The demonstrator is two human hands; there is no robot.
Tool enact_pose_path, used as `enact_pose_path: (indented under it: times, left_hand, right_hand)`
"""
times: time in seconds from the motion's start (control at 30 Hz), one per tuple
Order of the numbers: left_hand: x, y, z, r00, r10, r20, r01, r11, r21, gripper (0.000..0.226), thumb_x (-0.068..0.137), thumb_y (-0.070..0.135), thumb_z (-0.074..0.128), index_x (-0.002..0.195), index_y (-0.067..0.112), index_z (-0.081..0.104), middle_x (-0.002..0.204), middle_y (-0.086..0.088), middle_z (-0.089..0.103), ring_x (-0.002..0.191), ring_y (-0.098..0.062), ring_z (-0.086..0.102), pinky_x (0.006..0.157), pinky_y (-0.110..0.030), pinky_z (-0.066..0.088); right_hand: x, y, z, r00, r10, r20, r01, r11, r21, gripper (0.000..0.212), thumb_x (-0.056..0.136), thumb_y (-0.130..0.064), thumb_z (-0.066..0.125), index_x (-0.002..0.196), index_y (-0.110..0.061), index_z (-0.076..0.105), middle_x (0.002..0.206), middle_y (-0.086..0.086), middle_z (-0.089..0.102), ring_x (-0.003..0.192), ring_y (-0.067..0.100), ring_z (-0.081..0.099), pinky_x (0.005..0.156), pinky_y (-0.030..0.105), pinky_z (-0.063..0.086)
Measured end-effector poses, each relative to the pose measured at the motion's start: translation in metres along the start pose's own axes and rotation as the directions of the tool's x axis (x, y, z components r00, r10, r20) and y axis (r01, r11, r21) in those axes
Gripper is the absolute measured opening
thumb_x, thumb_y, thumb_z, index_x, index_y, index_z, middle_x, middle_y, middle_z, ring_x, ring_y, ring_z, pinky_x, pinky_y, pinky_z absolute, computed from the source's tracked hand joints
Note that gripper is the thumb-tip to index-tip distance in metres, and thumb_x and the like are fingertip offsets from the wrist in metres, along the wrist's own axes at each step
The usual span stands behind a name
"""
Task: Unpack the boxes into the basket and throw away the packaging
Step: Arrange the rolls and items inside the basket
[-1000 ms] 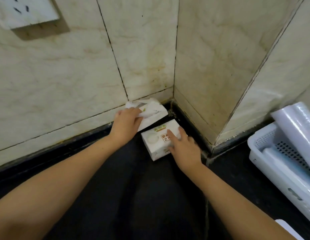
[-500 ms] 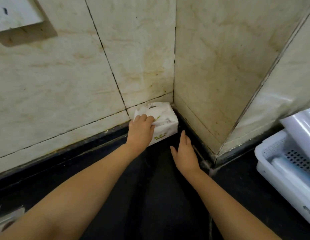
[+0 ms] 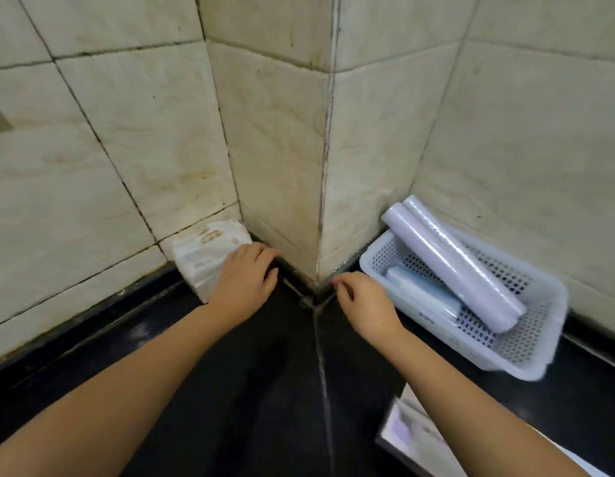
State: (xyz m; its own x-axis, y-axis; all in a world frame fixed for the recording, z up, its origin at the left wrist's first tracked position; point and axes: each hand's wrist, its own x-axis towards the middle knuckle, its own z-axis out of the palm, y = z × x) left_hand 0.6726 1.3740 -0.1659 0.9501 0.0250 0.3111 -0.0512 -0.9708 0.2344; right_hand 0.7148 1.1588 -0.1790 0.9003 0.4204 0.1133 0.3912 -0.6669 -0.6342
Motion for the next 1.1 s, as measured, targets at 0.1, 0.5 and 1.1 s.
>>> enact_pose_path:
  times: [0.1,0.5,1.1]
  left_hand:
    - [0.001,0.052,0.019,0.981,0.191,0.041,-0.188,0.980,-0.072,0.027,0.089,0.018,0.055,0.114,0.011,0.059,0.108,-0.010,0.061,0.100,-0.027,0.056,0.084,-0.039,0.045]
    - [0.082,0.180,0.097,0.884,0.255,0.391,-0.144,0.946,-0.289,0.029,0.094,0.018,0.044,0.115,0.012,0.063,0.116,-0.007,0.066,0.106,-0.022,0.059,0.094,-0.037,0.046]
    - [0.148,0.192,0.150,0.572,0.199,0.796,-0.097,0.980,-0.175,0.029,0.091,0.010,0.046,0.110,0.008,0.068,0.117,-0.009,0.066,0.105,-0.025,0.060,0.091,-0.030,0.046]
  right_hand:
    - [-0.015,0.037,-0.042,0.990,0.118,-0.078,-0.121,0.992,-0.030,0.023,0.092,-0.015,0.050,0.105,-0.015,0.069,0.104,0.006,0.071,0.094,0.021,0.065,0.083,0.026,0.047]
    - [0.005,0.181,-0.087,0.893,0.290,0.343,-0.176,0.929,-0.326,0.037,0.096,-0.015,0.043,0.131,-0.005,0.044,0.129,0.017,0.055,0.111,0.031,0.055,0.096,0.034,0.043]
    - [0.022,0.188,-0.077,0.947,0.287,0.144,-0.182,0.850,-0.494,0.046,0.088,0.003,0.044,0.132,-0.006,0.038,0.100,0.017,0.067,0.083,0.033,0.065,0.061,0.036,0.046]
